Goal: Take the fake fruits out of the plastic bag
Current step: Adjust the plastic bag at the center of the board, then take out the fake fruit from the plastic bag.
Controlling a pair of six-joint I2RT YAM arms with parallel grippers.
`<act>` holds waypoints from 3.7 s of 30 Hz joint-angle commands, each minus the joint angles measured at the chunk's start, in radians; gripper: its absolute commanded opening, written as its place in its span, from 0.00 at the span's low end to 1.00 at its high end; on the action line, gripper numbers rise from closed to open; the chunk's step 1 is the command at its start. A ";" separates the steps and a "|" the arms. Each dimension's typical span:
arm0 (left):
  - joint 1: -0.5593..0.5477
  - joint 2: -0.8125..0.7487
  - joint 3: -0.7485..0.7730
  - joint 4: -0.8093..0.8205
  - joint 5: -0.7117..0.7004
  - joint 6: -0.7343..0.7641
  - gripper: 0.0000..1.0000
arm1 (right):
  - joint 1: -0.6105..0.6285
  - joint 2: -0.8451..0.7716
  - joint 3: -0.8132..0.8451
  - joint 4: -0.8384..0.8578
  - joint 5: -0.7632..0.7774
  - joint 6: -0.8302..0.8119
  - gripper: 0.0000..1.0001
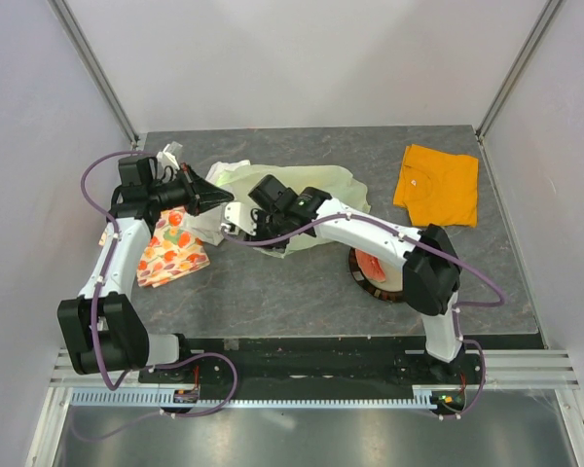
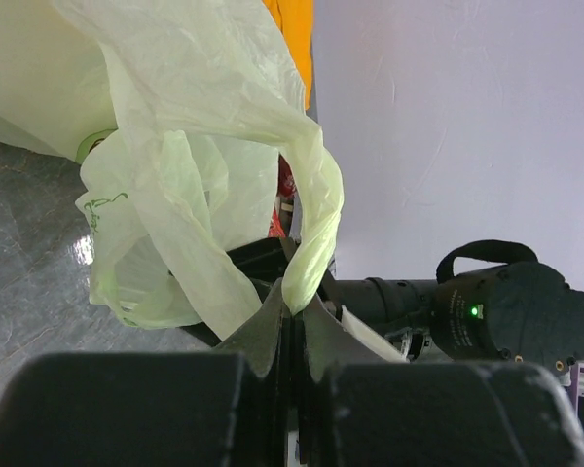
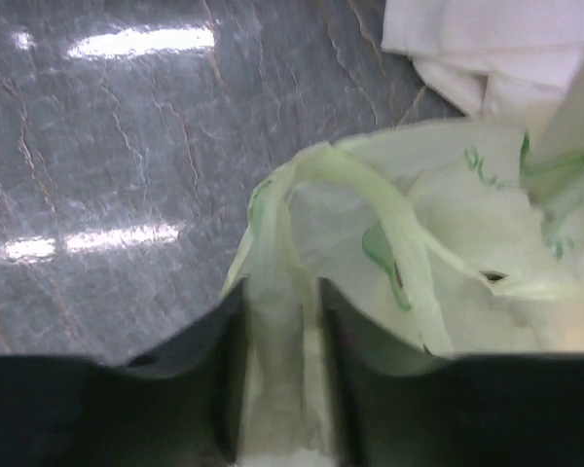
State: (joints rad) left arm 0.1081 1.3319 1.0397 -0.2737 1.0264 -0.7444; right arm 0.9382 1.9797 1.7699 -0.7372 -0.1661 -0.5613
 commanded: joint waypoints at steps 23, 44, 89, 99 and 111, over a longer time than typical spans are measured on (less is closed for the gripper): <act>-0.018 -0.008 -0.035 0.088 0.077 -0.070 0.02 | -0.509 -0.454 0.080 -0.128 -0.137 0.428 0.78; -0.056 -0.080 -0.030 0.169 0.265 -0.085 0.02 | -0.208 -0.087 0.120 -0.143 -0.069 0.251 0.34; -0.228 -0.079 -0.006 -0.346 -0.013 0.522 0.02 | -0.289 0.168 0.126 0.090 0.333 0.388 0.77; -0.235 -0.040 0.031 -0.349 0.008 0.514 0.01 | -0.325 0.307 0.235 0.091 0.309 0.373 0.78; -0.237 0.016 0.091 -0.335 -0.017 0.517 0.02 | -0.335 0.132 0.196 0.099 0.151 0.244 0.00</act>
State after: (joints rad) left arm -0.1211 1.3289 1.0630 -0.6479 0.9993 -0.2600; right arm 0.6083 2.2959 1.9888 -0.6586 0.0616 -0.2653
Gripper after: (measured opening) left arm 0.034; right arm 0.376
